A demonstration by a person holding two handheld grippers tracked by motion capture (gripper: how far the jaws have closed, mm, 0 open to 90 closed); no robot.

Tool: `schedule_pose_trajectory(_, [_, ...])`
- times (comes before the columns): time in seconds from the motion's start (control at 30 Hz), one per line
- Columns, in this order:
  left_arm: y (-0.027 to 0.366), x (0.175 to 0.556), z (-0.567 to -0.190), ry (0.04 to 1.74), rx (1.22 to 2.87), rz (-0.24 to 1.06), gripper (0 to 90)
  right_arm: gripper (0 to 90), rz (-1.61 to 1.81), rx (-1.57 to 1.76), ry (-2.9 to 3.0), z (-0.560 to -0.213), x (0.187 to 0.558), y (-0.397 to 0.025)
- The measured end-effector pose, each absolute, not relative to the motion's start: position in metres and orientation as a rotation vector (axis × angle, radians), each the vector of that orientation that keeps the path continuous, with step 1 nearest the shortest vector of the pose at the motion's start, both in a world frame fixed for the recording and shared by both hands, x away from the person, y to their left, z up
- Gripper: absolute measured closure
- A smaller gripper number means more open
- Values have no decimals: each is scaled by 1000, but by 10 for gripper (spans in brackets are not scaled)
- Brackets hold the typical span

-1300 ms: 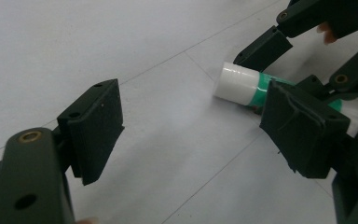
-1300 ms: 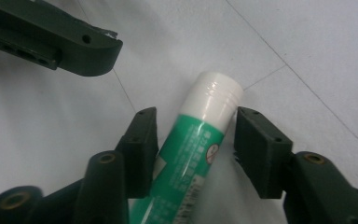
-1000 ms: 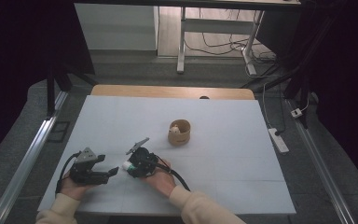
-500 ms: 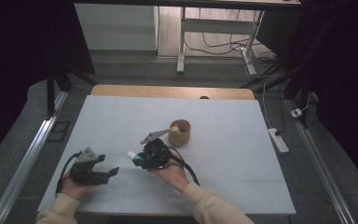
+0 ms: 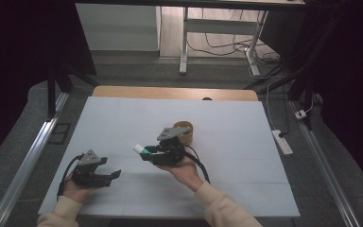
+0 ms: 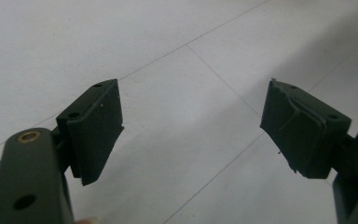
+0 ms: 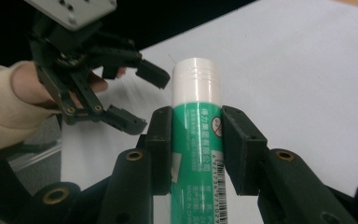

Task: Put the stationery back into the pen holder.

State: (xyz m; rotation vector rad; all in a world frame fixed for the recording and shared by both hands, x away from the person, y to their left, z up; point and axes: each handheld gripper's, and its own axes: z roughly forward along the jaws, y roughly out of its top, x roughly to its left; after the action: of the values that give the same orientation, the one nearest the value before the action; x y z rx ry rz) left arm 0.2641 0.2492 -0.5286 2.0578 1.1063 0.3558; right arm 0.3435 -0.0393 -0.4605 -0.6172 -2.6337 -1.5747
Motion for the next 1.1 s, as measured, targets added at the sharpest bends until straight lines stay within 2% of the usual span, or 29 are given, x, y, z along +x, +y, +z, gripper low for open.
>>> schedule_pose_trajectory(1.1, [248, 265, -531, 1102, 2079, 351, 203, 652, -1823, -746, -2613, -431, 374, -96])
